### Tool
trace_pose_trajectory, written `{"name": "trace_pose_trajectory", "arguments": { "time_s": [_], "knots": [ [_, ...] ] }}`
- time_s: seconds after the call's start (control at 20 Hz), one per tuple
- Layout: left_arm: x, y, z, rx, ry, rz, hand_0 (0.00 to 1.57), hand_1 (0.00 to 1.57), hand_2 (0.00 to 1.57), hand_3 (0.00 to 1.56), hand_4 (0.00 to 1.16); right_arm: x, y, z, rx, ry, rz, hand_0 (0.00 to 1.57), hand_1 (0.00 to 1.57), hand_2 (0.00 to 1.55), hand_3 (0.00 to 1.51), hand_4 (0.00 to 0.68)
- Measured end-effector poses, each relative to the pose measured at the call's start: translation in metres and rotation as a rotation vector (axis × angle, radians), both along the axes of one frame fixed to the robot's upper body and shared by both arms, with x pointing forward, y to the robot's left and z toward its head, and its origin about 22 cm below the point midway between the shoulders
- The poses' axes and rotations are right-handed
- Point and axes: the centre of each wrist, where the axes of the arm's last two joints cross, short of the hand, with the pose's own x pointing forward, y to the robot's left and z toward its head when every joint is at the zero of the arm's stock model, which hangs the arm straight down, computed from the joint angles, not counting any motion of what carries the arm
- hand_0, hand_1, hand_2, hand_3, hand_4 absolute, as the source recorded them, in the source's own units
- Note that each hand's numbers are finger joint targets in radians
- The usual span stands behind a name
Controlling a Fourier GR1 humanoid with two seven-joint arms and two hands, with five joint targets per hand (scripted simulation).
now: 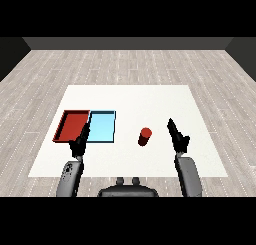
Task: Pick the red can and put it in the red box
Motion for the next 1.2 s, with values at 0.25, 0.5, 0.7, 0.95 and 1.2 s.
{"name": "trace_pose_trajectory", "arguments": {
  "time_s": [0.25,0.5,0.7,0.95,1.2],
  "knots": [
    [0.006,0.001,0.007,-0.008,-0.019,-0.028,0.00,0.00,0.00,0.00,0.00,-0.017,-0.036,-0.005,0.021,0.009,-0.004,0.00,0.00,0.00,0.00,0.000],
    [0.011,-0.004,0.034,-0.034,-0.293,-0.051,0.00,0.00,0.00,0.00,0.00,-0.026,-0.061,0.008,0.089,-0.190,0.039,0.00,0.00,0.00,0.00,0.000],
    [0.014,0.000,0.027,-0.048,-0.408,-0.058,0.00,0.00,0.00,0.00,0.00,-0.037,-0.079,-0.001,0.126,-0.290,0.064,0.00,0.00,0.00,0.00,0.000],
    [0.011,0.003,0.018,-0.060,-0.467,-0.062,0.00,0.00,0.00,0.00,0.00,-0.043,-0.083,-0.015,0.132,-0.330,0.068,0.00,0.00,0.00,0.00,0.000],
    [0.008,-0.003,0.019,-0.040,-0.484,-0.062,0.00,0.00,0.00,0.00,0.00,-0.044,-0.086,-0.013,0.124,-0.341,0.074,0.00,0.00,0.00,0.00,0.000]
  ]
}}
